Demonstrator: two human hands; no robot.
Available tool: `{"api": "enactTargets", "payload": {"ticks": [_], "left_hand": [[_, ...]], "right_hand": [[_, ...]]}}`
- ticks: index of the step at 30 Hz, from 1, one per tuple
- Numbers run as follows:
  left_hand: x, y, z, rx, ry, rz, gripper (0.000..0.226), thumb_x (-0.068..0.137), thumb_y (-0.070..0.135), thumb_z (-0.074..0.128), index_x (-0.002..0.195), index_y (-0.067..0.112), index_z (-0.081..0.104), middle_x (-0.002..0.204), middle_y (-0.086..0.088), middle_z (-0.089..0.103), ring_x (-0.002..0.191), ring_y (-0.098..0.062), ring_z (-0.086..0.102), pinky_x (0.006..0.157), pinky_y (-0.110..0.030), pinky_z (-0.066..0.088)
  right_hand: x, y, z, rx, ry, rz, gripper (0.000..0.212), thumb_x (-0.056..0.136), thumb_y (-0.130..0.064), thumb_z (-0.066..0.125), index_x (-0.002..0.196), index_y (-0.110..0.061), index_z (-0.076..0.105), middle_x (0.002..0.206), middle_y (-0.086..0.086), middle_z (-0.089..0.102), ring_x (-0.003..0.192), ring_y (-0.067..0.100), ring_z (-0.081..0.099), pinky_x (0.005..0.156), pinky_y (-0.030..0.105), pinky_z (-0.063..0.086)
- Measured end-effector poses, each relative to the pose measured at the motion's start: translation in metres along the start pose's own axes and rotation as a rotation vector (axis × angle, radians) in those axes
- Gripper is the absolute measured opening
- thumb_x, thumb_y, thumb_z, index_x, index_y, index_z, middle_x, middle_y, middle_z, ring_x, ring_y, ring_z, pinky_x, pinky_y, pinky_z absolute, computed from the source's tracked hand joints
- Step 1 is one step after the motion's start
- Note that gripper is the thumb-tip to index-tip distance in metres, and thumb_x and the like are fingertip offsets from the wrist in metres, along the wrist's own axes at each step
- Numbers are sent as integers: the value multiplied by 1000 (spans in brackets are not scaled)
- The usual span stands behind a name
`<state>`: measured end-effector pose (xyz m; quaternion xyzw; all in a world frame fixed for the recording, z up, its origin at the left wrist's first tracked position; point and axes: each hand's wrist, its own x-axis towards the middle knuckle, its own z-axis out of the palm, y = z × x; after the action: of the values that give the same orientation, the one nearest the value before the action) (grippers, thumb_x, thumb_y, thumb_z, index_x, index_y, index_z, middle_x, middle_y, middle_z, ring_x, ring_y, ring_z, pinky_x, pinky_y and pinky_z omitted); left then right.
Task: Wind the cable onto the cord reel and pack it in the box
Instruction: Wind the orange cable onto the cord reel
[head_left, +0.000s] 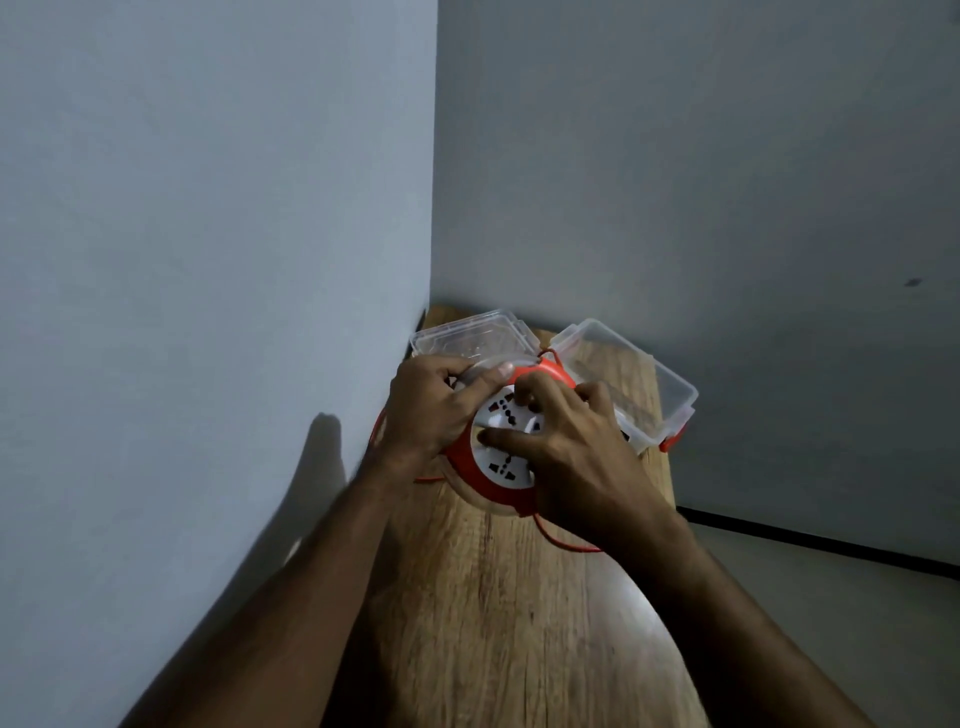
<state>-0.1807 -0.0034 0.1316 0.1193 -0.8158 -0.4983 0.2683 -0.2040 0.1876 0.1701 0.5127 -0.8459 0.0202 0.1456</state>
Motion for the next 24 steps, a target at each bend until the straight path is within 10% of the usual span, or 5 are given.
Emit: {"api": "enactTargets", "payload": {"ticks": [10,15,24], "left_hand": [[4,0,0,23,43,-57,39,87,57,71,90,20,81,80,10,78,65,-3,73,58,-17,56],[8,-1,-8,19,64,-71,43,87,59,69,91,18,81,84,5,80,67,-7,74,65,-35,64],[3,0,-1,14,8,-9,30,89,49,74,77,22,79,68,12,73,63,-5,70,59,-20,53]], "right_hand": [[11,-31,6,265,141,509,67,79,-59,75,129,-15,63,122,9,70,100,28,71,78,34,58],[-1,-28,-8,98,299,212,48,80,-31,83,121,-11,69,117,14,69,101,35,68,85,48,55],[2,-6,-6,-13,-134,-20,76,66,-35,92,134,-33,58,150,13,39,138,36,41,101,63,41]]}}
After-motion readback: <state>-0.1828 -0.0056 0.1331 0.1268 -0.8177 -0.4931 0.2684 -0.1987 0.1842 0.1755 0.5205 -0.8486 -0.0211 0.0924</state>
